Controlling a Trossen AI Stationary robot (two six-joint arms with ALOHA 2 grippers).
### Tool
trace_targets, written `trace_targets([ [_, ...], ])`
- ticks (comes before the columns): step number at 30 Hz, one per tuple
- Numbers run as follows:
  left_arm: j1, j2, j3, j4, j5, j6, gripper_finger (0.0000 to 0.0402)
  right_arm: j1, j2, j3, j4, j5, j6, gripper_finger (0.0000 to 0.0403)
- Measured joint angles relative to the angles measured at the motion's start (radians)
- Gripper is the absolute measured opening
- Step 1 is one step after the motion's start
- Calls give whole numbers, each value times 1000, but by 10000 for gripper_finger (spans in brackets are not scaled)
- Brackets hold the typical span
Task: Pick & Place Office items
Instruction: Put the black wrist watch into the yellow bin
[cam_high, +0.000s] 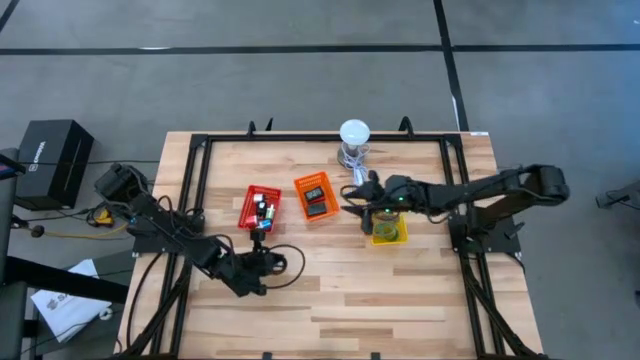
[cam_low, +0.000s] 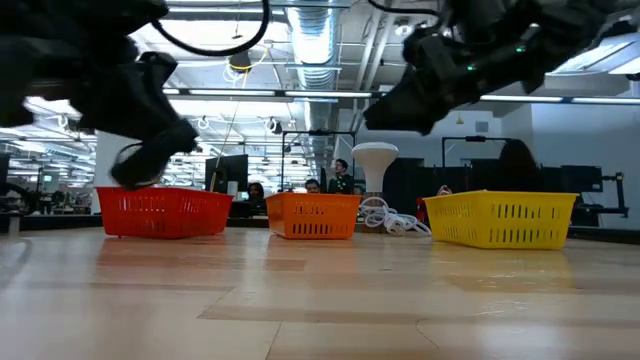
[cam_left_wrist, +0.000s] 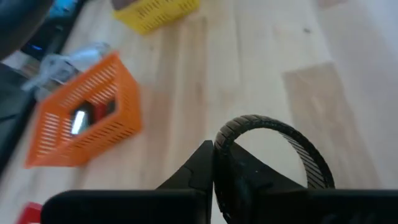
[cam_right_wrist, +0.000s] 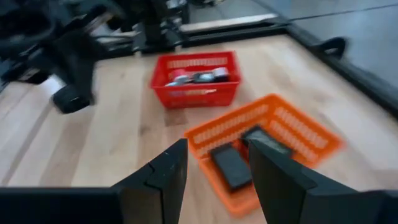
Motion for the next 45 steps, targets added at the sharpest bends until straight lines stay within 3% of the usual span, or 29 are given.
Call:
trace_targets([
  [10,61,0,0,88,-215,187,20,1,217,196,-24,-223,1,161],
  [18,105,0,1,166,-302,286,9,15,296,289,-29,-418,1,161],
  [30,163,0,0,444,-301,547,10,49,295,302,70,-424,5,161],
  [39,180,0,0,528,-290,609,19,65,299,303,150,-414,73,161],
  [45,180,0,0,547,-289,608,10,69,368,318,257,-403,145,161],
])
